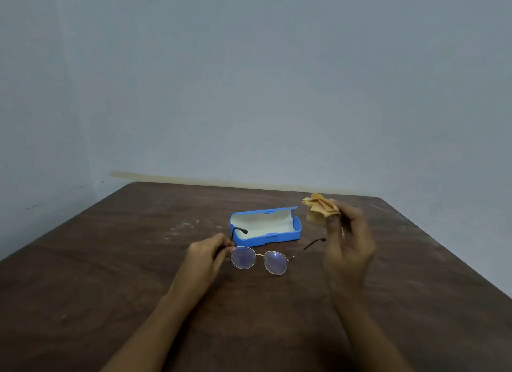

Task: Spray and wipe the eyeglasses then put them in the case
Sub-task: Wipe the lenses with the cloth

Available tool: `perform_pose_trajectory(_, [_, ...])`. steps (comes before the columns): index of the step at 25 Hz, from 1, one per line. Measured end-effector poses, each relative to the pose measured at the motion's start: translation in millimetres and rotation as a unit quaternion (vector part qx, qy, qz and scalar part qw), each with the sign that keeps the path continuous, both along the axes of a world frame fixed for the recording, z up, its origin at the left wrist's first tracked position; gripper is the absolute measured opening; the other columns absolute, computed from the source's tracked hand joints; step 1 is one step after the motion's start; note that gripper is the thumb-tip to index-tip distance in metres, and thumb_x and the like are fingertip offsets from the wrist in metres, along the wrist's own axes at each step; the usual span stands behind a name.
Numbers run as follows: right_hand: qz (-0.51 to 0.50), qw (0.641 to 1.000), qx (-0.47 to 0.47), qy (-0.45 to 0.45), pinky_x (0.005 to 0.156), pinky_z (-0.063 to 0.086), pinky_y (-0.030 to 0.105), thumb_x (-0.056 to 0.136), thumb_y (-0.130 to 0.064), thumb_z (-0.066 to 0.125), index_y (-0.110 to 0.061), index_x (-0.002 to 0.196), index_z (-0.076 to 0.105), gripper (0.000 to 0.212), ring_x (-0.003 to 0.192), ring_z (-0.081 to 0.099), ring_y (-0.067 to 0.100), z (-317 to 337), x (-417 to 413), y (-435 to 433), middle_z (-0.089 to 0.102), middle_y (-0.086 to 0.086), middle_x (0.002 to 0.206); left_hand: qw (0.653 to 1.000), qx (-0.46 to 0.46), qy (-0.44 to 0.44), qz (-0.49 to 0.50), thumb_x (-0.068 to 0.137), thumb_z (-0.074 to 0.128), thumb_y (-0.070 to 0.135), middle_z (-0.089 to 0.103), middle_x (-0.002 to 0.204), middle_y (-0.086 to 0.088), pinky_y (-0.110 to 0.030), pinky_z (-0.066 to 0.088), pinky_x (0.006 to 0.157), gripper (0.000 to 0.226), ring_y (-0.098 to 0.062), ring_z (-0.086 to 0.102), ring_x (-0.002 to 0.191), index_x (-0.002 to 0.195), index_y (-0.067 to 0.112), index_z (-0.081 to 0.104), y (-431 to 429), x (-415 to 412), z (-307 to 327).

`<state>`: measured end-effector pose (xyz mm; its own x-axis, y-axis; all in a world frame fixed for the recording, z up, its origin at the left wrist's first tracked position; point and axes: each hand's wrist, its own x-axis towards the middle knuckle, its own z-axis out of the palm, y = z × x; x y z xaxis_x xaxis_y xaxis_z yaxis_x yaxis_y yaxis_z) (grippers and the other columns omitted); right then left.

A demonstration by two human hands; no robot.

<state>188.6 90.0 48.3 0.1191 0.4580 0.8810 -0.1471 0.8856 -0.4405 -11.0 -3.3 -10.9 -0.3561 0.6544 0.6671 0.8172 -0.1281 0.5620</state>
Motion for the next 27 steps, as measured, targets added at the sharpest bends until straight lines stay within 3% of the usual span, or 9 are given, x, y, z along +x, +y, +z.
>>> perform_pose_trajectory(4, [-0.064, 0.982, 0.163, -0.075, 0.075, 0.044, 0.015, 0.089, -0.004, 0.045, -0.007, 0.1, 0.056, 0.015, 0.087, 0.055, 0.005, -6, -5, -9, 0.062, 0.008, 0.086, 1.0, 0.018, -0.011, 0.017, 0.078, 0.064, 0.011, 0.07, 0.069, 0.004, -0.025, 0.05, 0.06, 0.015, -0.005, 0.065, 0.066, 0.068, 0.019, 0.057, 1, 1, 2])
perform_pose_trajectory(8, [-0.104, 0.944, 0.198, -0.241, 0.059, 0.044, 0.028, 0.09, -0.012, 0.046, -0.015, 0.099, 0.056, 0.014, 0.068, 0.054, 0.019, -23, -19, -16, 0.062, 0.009, 0.074, 0.999, 0.034, -0.023, 0.03, 0.076, 0.067, 0.002, 0.063, 0.067, 0.019, -0.017, 0.05, 0.059, 0.011, 0.004, 0.065, 0.069, 0.069, 0.008, 0.061, 1, 2, 5])
perform_pose_trajectory(12, [-0.038, 0.939, 0.048, -0.339, 0.066, 0.042, 0.019, 0.083, -0.024, 0.049, -0.017, 0.098, 0.06, 0.019, 0.075, 0.056, 0.01, -36, -34, -19, 0.068, 0.002, 0.081, 0.999, 0.043, -0.017, 0.009, 0.075, 0.068, 0.002, 0.065, 0.07, 0.015, -0.011, 0.052, 0.06, 0.01, 0.011, 0.063, 0.068, 0.07, 0.008, 0.062, 0, 7, 7])
perform_pose_trajectory(15, [-0.105, 0.906, 0.063, -0.405, 0.051, 0.044, 0.017, 0.076, -0.029, 0.056, -0.017, 0.082, 0.062, 0.015, 0.059, 0.062, 0.009, -38, -39, -24, 0.068, -0.004, 0.068, 0.998, 0.055, -0.017, 0.003, 0.076, 0.068, 0.003, 0.069, 0.069, 0.006, -0.016, 0.053, 0.058, 0.014, 0.004, 0.066, 0.068, 0.069, 0.013, 0.061, 1, 12, 7])
perform_pose_trajectory(17, [-0.116, 0.908, 0.044, -0.401, 0.046, 0.044, 0.019, 0.078, -0.038, 0.049, -0.016, 0.074, 0.062, 0.027, 0.053, 0.061, 0.012, -33, -41, -30, 0.065, -0.005, 0.061, 0.998, 0.06, 0.001, 0.009, 0.076, 0.069, 0.007, 0.07, 0.068, 0.004, -0.019, 0.051, 0.057, 0.02, -0.003, 0.066, 0.067, 0.07, 0.023, 0.058, 2, 15, 7])
perform_pose_trajectory(19, [-0.048, 0.922, -0.031, -0.382, 0.054, 0.041, 0.014, 0.08, -0.047, 0.039, -0.013, 0.086, 0.063, 0.042, 0.059, 0.057, 0.011, -29, -44, -33, 0.064, -0.001, 0.067, 0.998, 0.063, 0.012, 0.013, 0.075, 0.067, 0.013, 0.071, 0.066, 0.004, -0.02, 0.049, 0.056, 0.018, -0.006, 0.064, 0.066, 0.073, 0.025, 0.054, 3, 17, 7])
perform_pose_trajectory(22, [0.038, 0.89, -0.133, -0.435, 0.06, 0.037, 0.009, 0.091, -0.028, 0.047, -0.011, 0.116, 0.047, 0.03, 0.061, 0.043, 0.002, -24, -49, -31, 0.056, -0.003, 0.072, 0.998, 0.066, -0.007, 0.0, 0.074, 0.062, 0.02, 0.069, 0.074, 0.007, -0.022, 0.051, 0.056, 0.008, -0.005, 0.065, 0.065, 0.072, 0.023, 0.055, 3, 19, 7])
perform_pose_trajectory(26, [-0.003, 0.833, -0.122, -0.54, 0.076, 0.046, 0.023, 0.091, -0.013, 0.049, -0.01, 0.118, 0.05, 0.027, 0.096, 0.058, 0.018, -32, -56, -25, 0.058, 0.005, 0.104, 0.997, 0.074, -0.002, -0.01, 0.074, 0.067, 0.014, 0.068, 0.067, 0.01, -0.011, 0.05, 0.056, 0.013, -0.002, 0.065, 0.072, 0.067, 0.02, 0.059, 4, 22, 7])
perform_pose_trajectory(27, [-0.066, 0.841, -0.063, -0.533, 0.069, 0.047, 0.027, 0.089, -0.015, 0.052, -0.012, 0.113, 0.055, 0.024, 0.093, 0.06, 0.02, -39, -56, -25, 0.059, 0.005, 0.103, 0.997, 0.076, -0.005, -0.011, 0.074, 0.069, 0.012, 0.067, 0.069, 0.011, -0.009, 0.05, 0.057, 0.014, -0.002, 0.066, 0.074, 0.067, 0.019, 0.06, 4, 22, 7])
